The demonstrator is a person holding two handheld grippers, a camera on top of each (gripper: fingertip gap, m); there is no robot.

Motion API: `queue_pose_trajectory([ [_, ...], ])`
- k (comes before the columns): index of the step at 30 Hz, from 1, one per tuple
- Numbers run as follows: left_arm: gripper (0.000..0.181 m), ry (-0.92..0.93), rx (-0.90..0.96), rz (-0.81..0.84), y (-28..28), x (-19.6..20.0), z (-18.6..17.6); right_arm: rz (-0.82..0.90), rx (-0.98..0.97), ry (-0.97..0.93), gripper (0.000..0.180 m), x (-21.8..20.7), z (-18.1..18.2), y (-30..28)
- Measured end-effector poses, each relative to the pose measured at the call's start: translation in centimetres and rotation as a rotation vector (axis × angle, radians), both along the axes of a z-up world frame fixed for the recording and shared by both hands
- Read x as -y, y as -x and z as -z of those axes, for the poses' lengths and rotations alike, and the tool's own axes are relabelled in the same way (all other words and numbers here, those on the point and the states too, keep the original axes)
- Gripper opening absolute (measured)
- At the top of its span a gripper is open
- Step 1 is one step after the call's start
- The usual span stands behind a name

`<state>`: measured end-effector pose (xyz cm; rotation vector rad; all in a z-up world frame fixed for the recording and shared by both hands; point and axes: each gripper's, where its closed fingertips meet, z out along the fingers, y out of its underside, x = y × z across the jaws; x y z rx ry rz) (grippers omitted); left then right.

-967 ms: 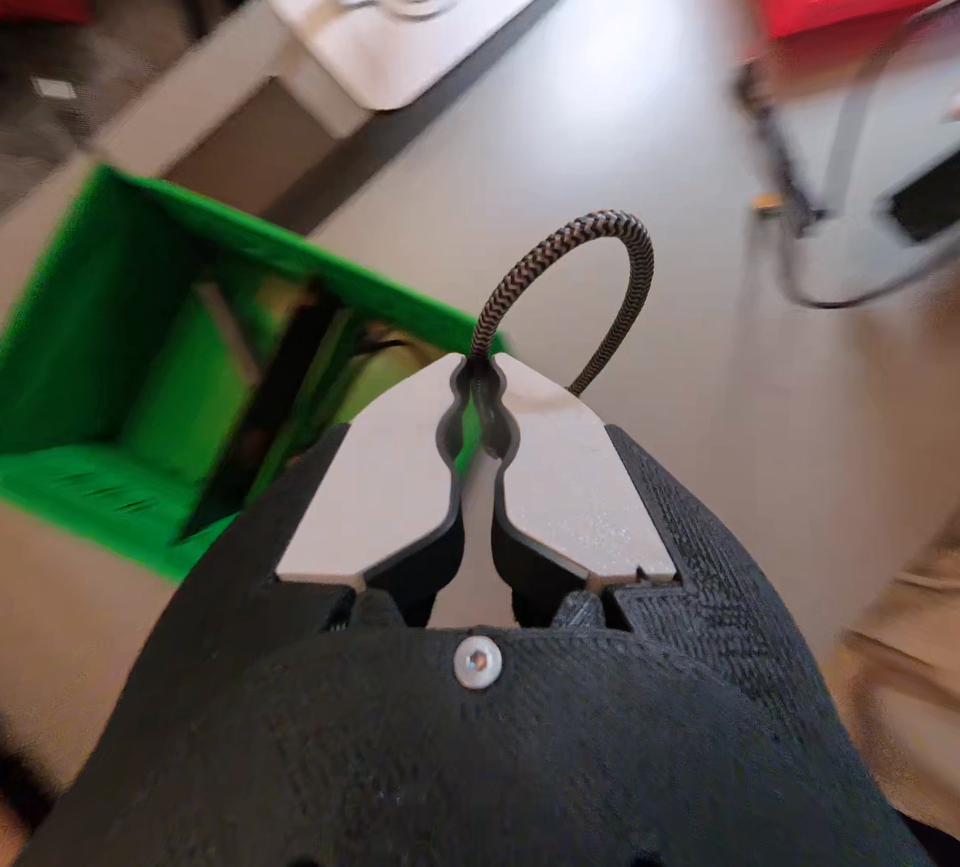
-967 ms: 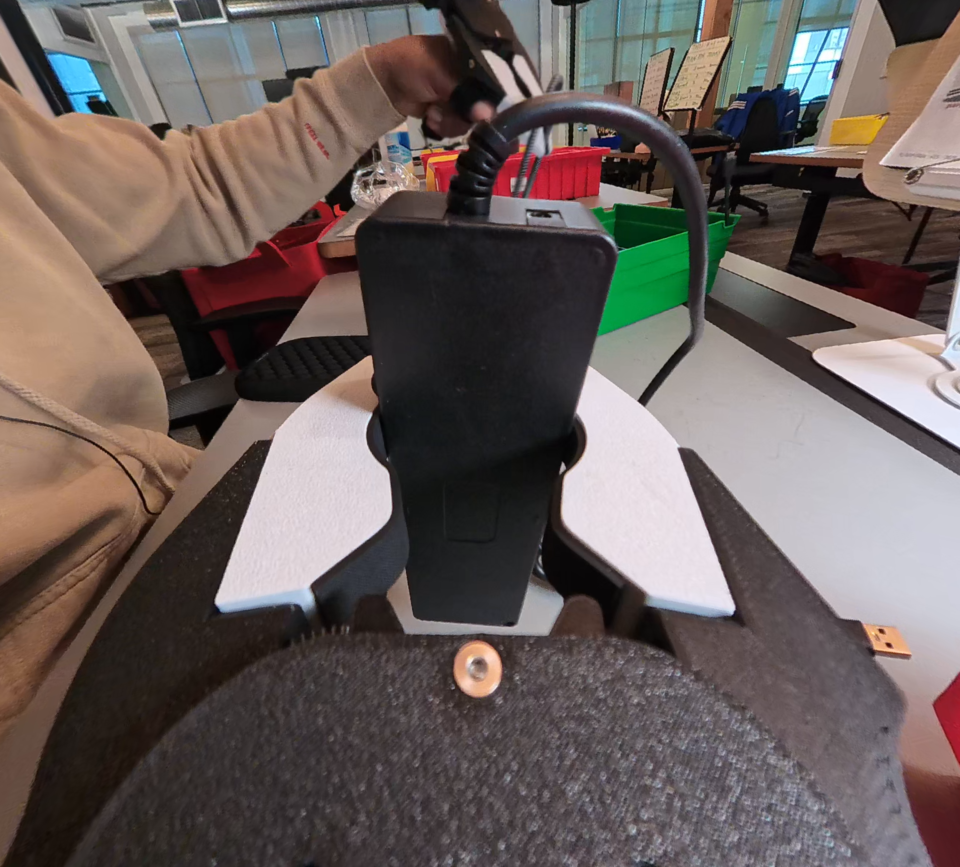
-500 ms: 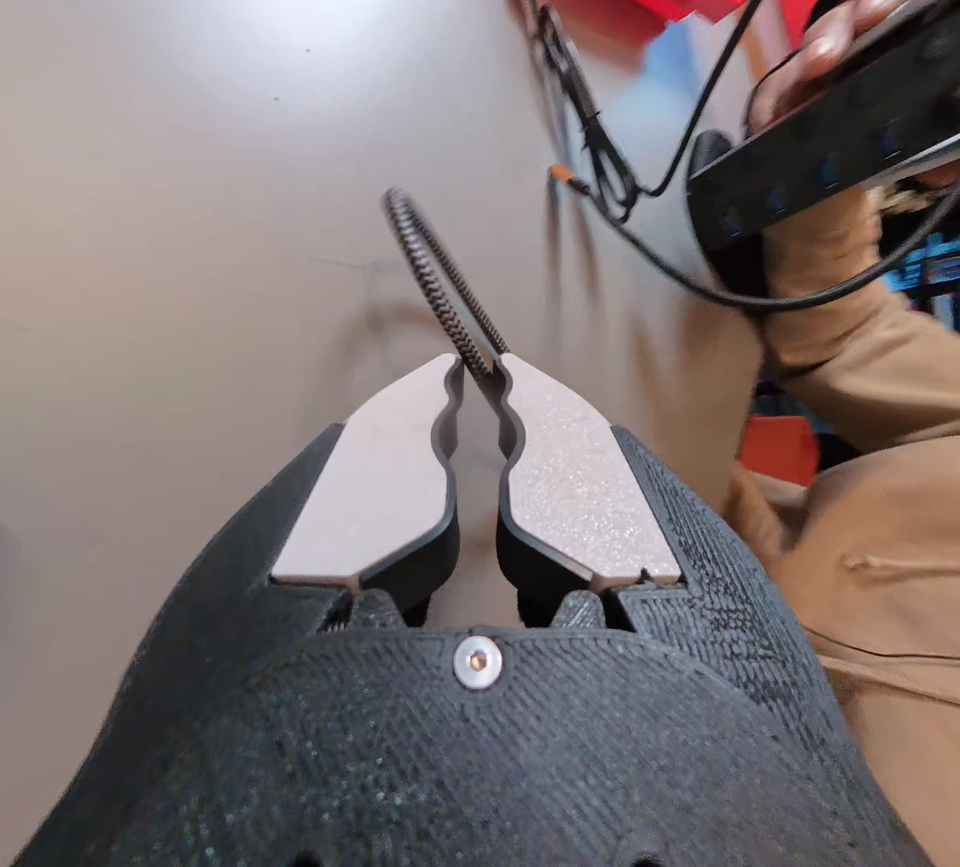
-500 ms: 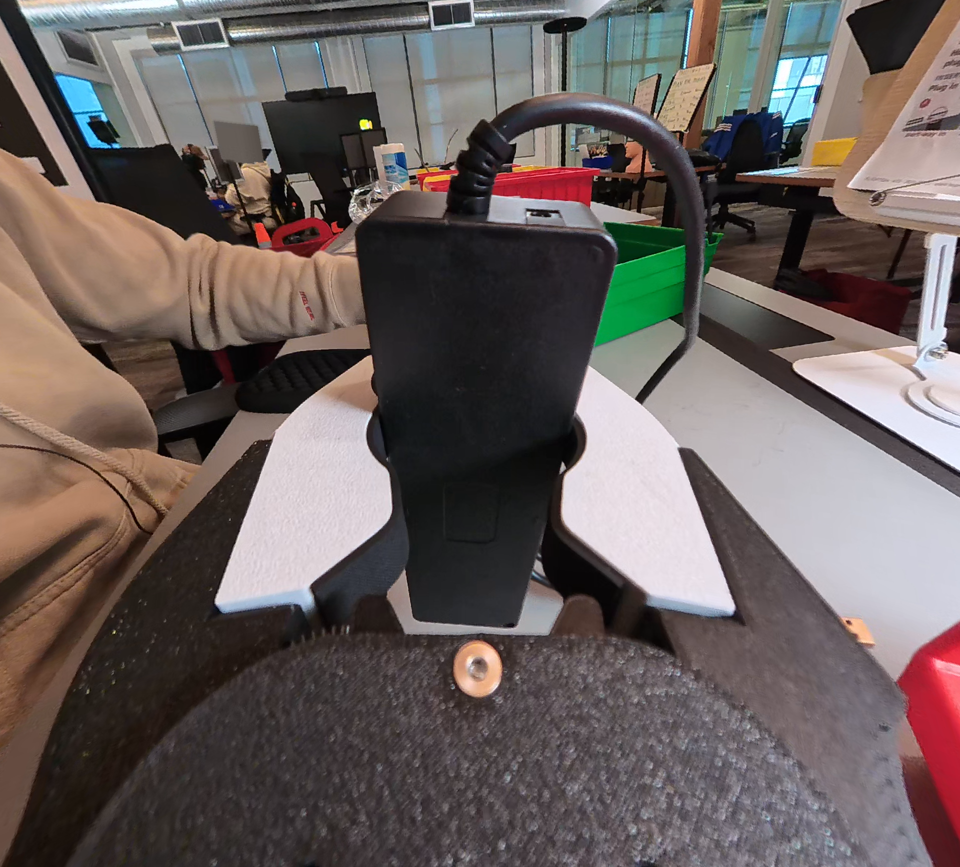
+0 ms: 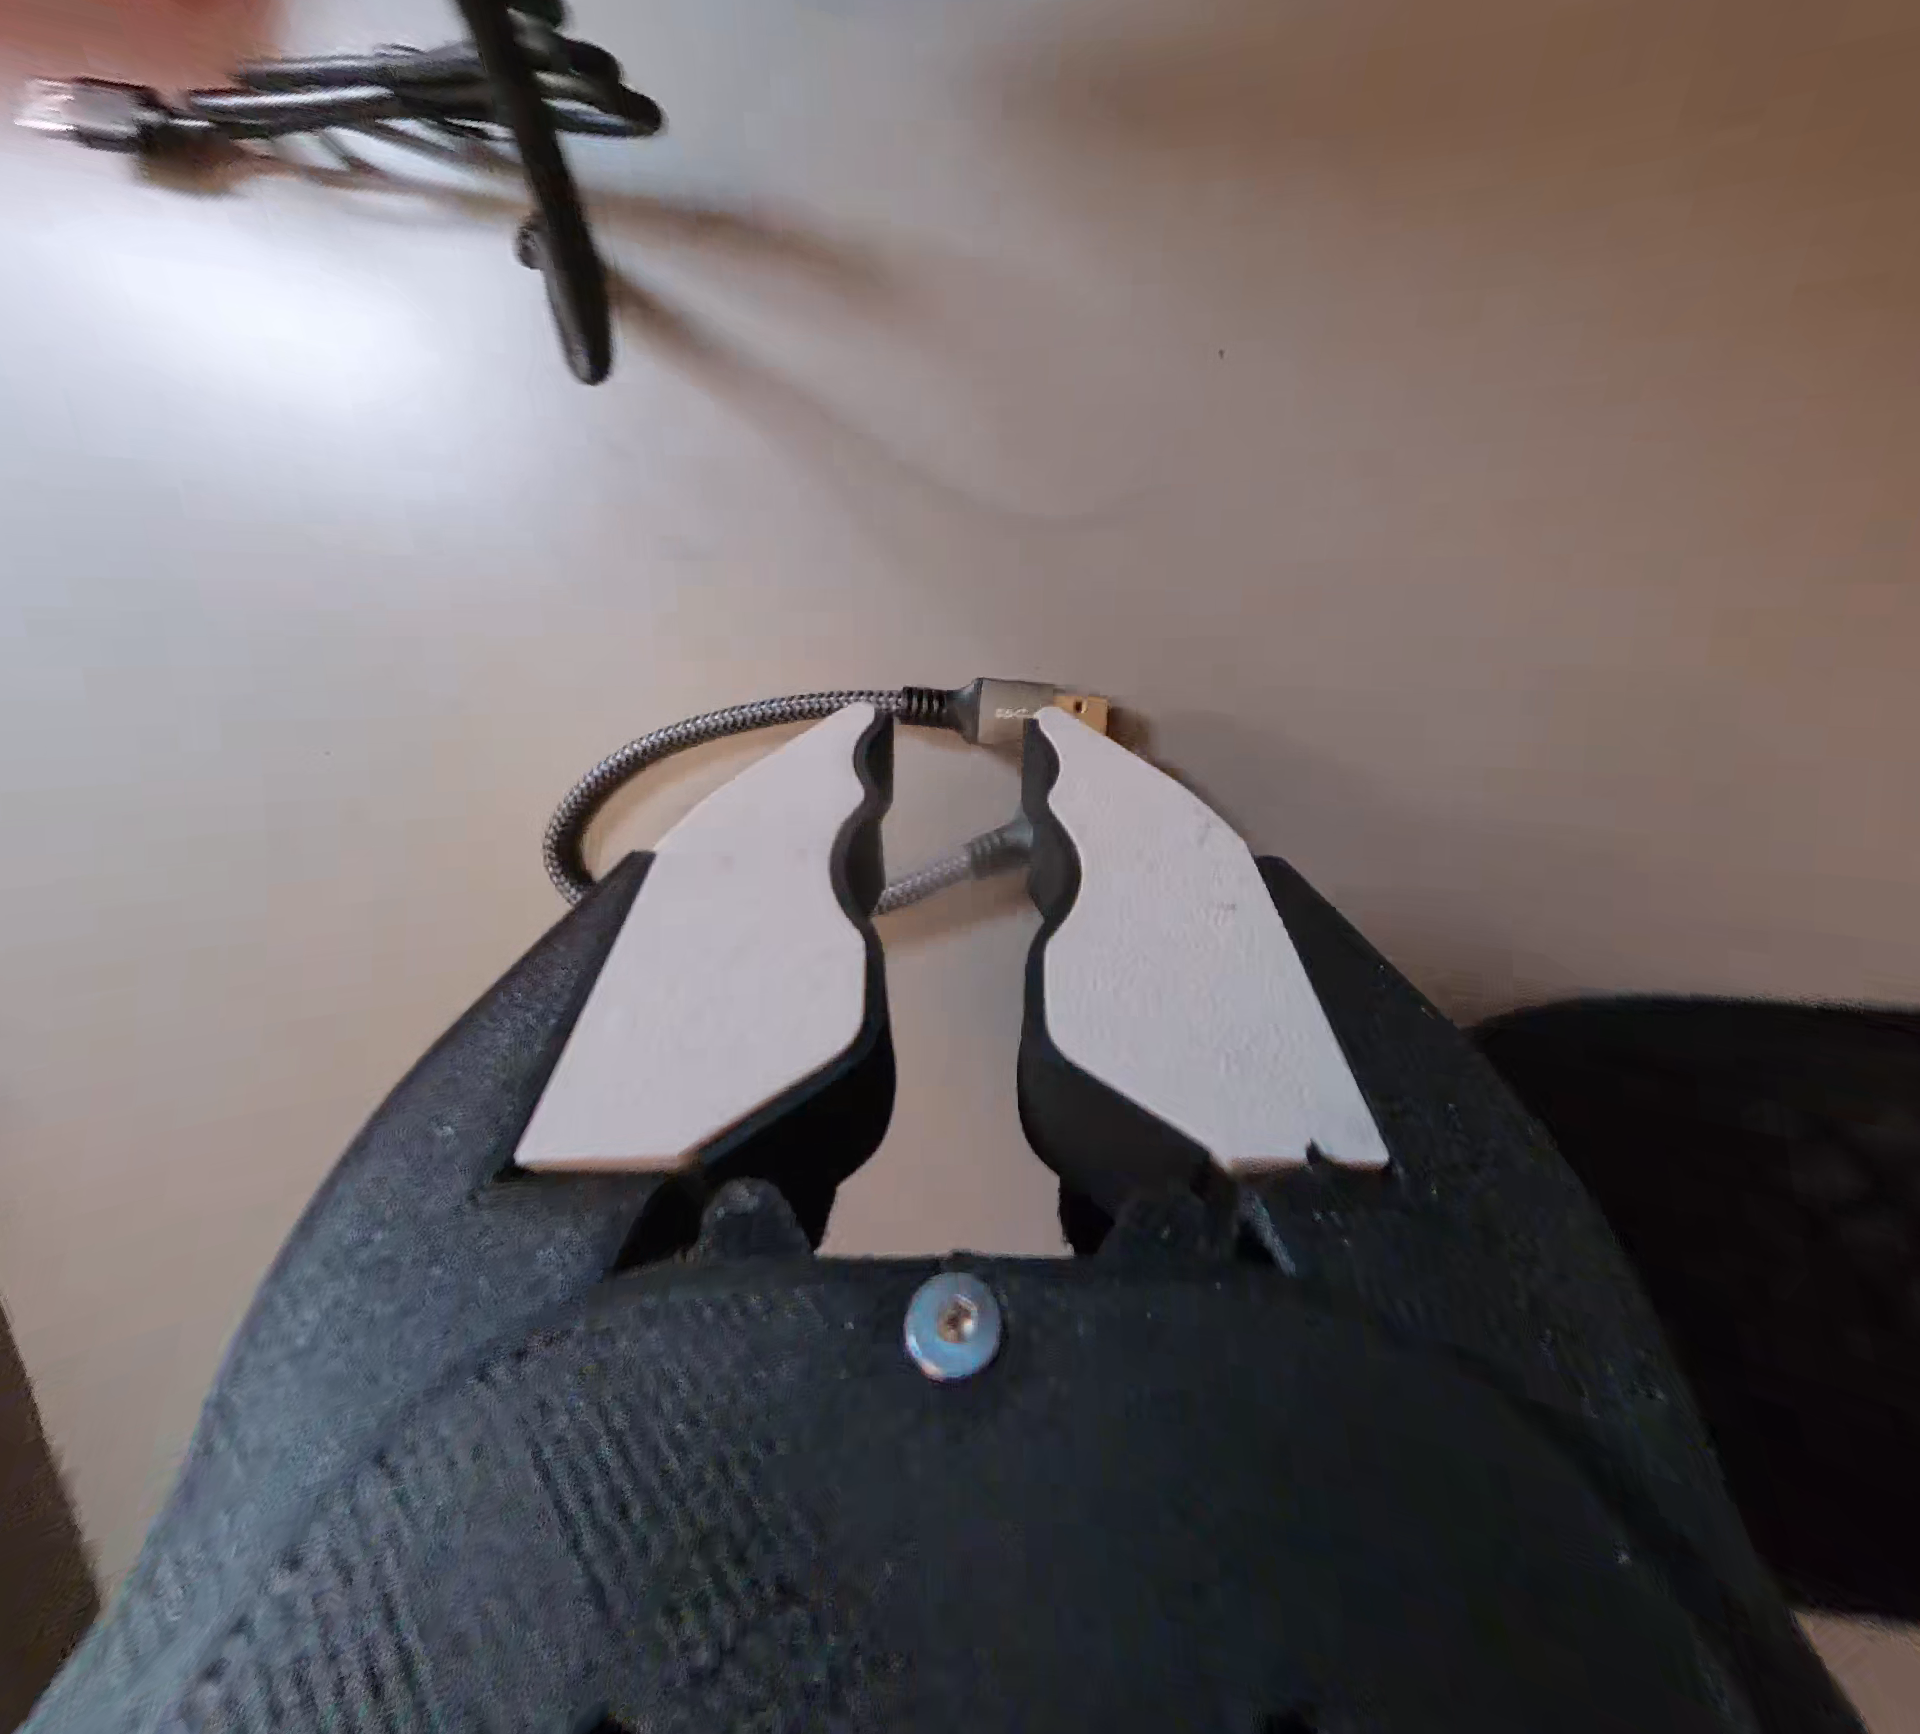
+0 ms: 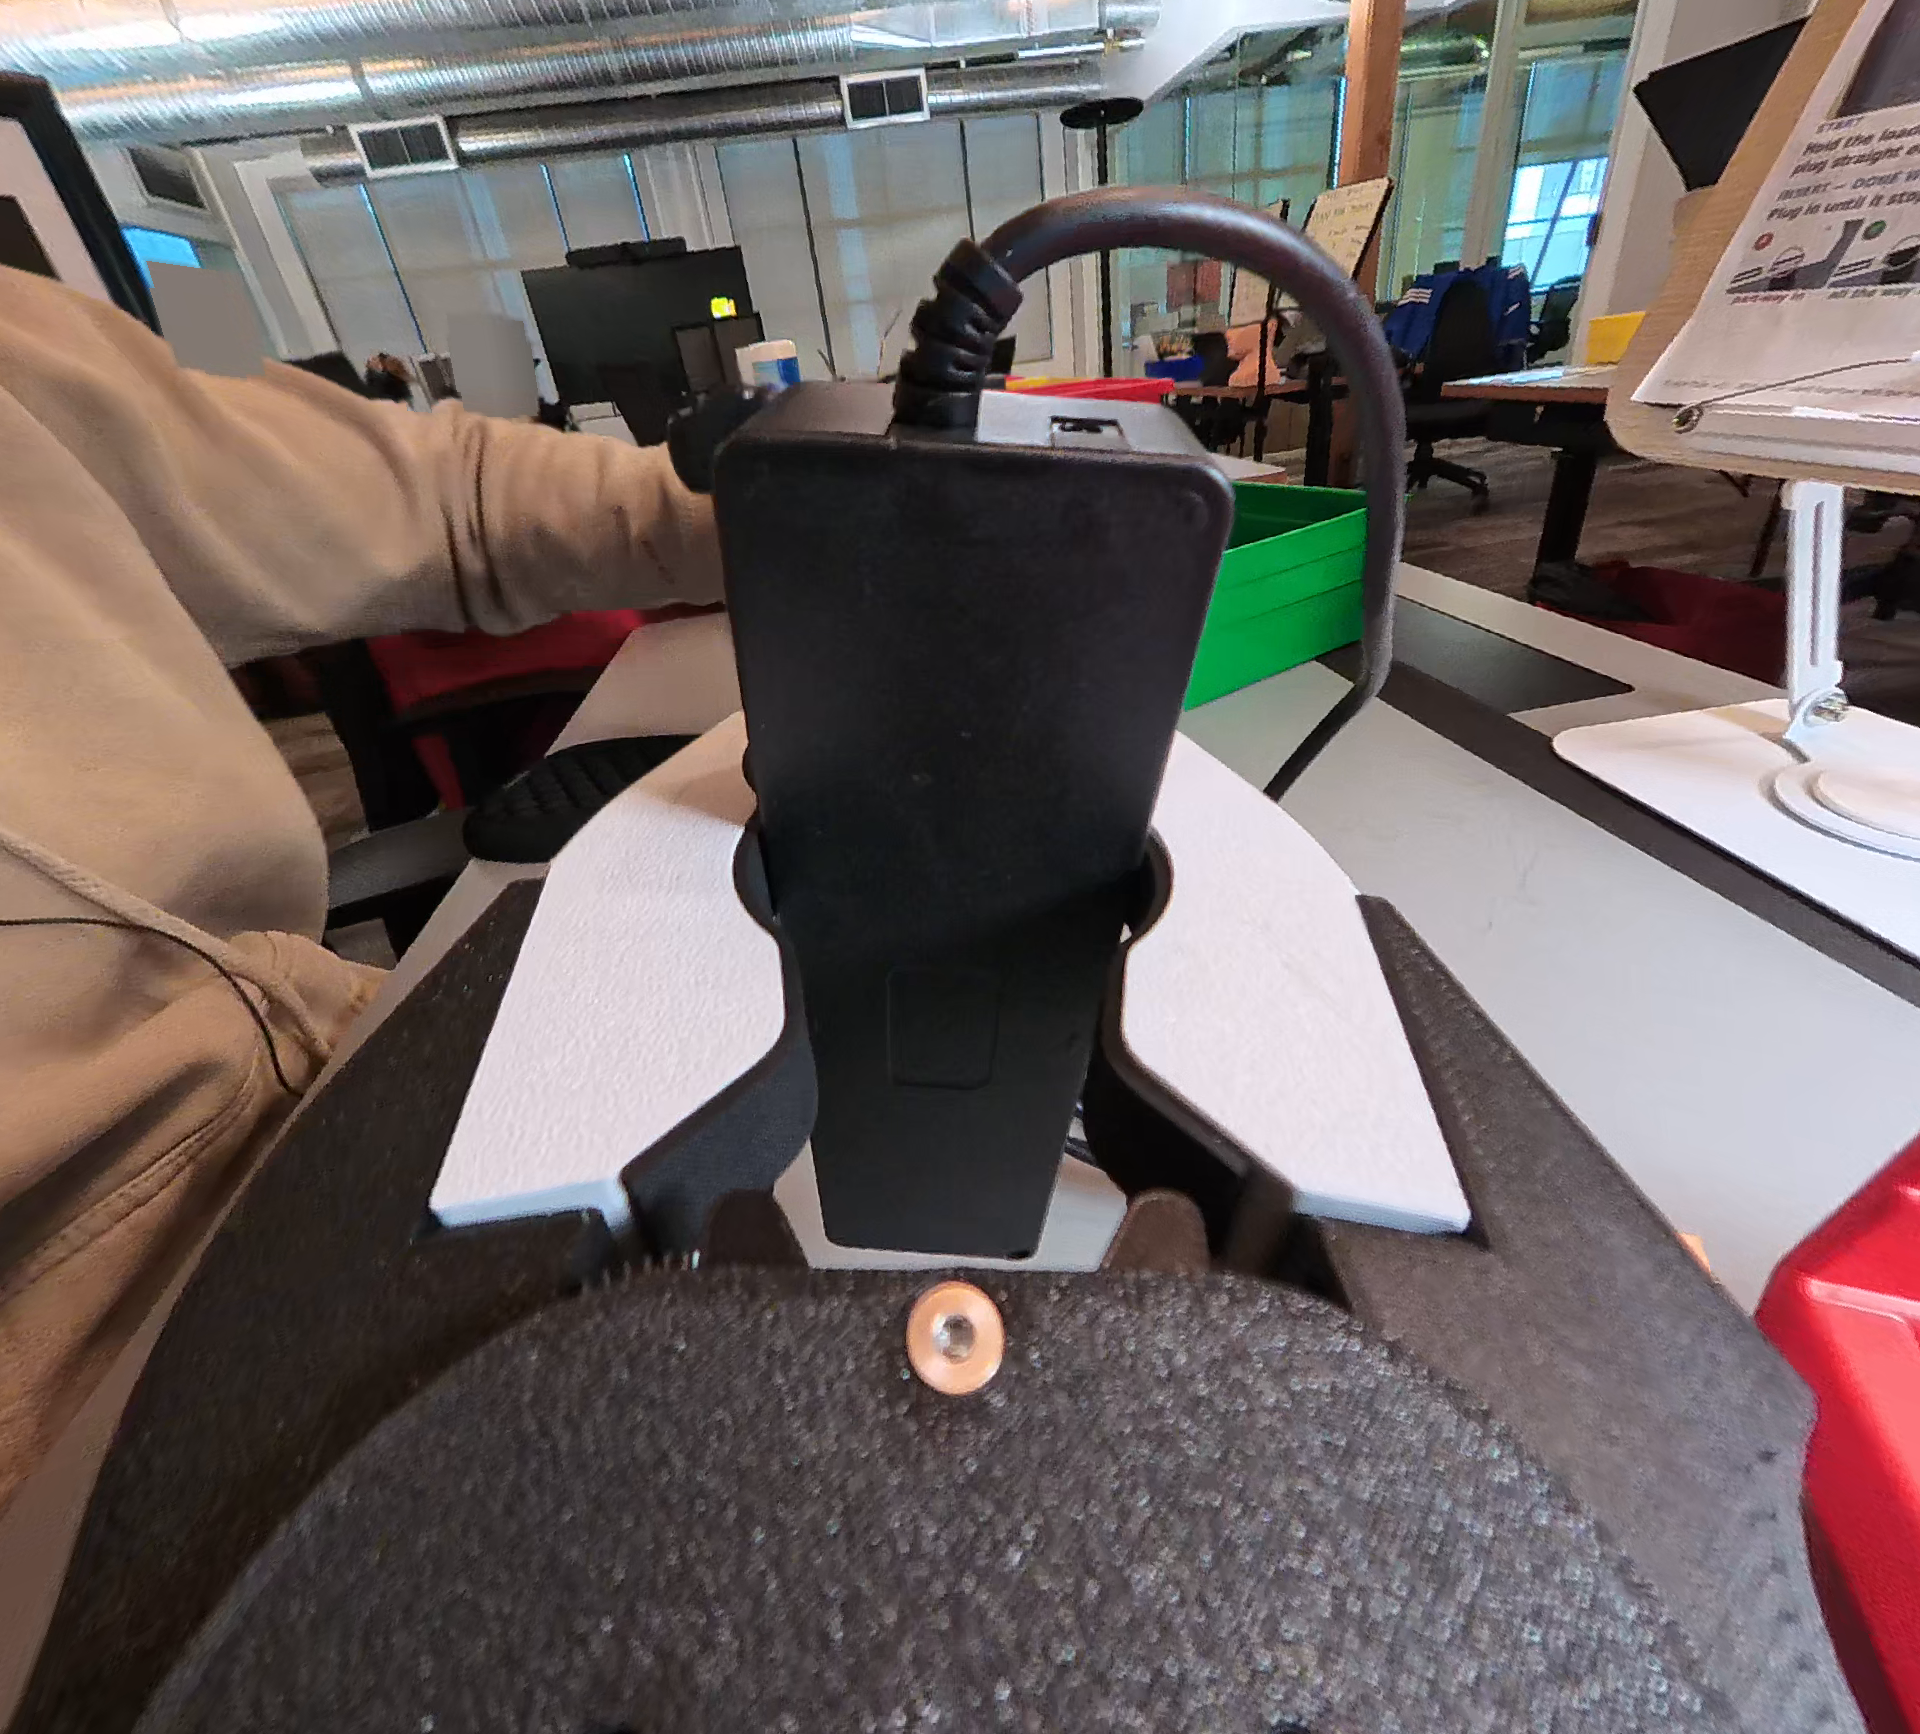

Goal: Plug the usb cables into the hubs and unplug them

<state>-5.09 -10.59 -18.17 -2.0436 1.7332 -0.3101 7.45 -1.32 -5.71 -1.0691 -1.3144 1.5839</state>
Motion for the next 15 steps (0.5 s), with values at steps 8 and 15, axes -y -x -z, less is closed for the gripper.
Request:
queue_pose_trajectory([
  [8, 0.022, 0.060, -0.291, 0.386, 0.9, -0.8, 3.1, 0.054, -0.037, 0.036, 0.064, -1.8, -0.5, -1.0],
  [15, 0.029, 0.015, -0.384, 0.606, 0.3, -0.2, 4.3, 0.069, -0.042, 0.053, 0.063, -2.6, -0.5, -1.4],
])
